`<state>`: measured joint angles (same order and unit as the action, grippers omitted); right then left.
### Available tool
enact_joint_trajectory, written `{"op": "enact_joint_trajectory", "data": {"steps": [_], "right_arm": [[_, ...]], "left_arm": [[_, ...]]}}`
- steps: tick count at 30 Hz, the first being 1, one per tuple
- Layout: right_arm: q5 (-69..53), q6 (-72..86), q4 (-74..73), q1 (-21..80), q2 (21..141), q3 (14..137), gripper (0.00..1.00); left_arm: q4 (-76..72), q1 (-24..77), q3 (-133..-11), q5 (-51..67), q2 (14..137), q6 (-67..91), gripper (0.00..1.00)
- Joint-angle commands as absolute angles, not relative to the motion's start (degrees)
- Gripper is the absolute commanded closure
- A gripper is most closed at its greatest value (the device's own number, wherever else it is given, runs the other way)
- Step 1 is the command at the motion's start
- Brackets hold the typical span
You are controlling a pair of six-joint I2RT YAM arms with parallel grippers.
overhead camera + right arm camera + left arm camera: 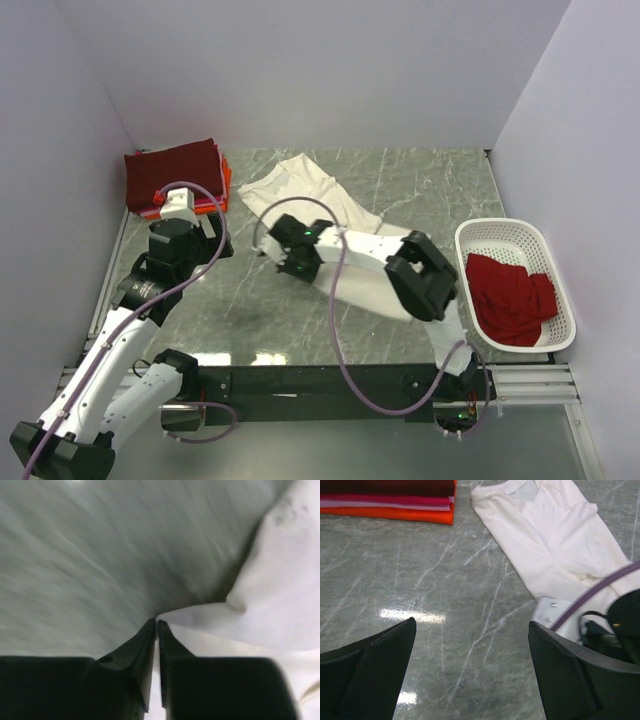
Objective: Fold and stack the t-shirts
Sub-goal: Fold the tshirt
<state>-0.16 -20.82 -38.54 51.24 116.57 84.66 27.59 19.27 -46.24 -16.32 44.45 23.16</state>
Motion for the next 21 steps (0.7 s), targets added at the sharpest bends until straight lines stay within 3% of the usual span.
{"op": "enact_joint_trajectory", "data": {"steps": [1, 5, 11, 14, 15, 18, 21], "right_arm": [[-11.0, -18.5, -45.1, 55.4, 122.5, 99.8, 0.84], [-13.3, -20.8, -48.7, 55.1, 121.4, 104.3, 0.68], [-18.8, -26.9, -44.7, 45.7, 101.8, 86.5, 0.38], [-24.1, -28.5, -43.1, 35.3, 95.1, 80.9, 0.35], [-26.3, -28.8, -42.2, 32.5, 92.8, 79.0, 0.30], [-38.8, -31.5, -41.7, 22.6, 90.8, 75.8, 0.15], [-36.0, -38.0, -45.9, 18.6, 92.9, 75.4, 0.05]], "left_arm": [[25.6, 19.1, -46.5, -15.6, 45.2, 22.8, 0.01], [25.6, 19.0, -46.7, -13.5, 47.6, 23.4, 0.00], [23.3, 15.0, -49.5, -4.5, 57.9, 27.6, 0.01], [21.5, 9.6, -54.6, 7.2, 69.1, 30.8, 0.16], [21.4, 7.6, -56.3, 12.1, 72.5, 31.8, 0.26], [20.8, 5.5, -63.8, 15.1, 86.1, 33.1, 0.35], [22.0, 5.4, -73.5, 16.4, 99.6, 32.9, 0.44]]}}
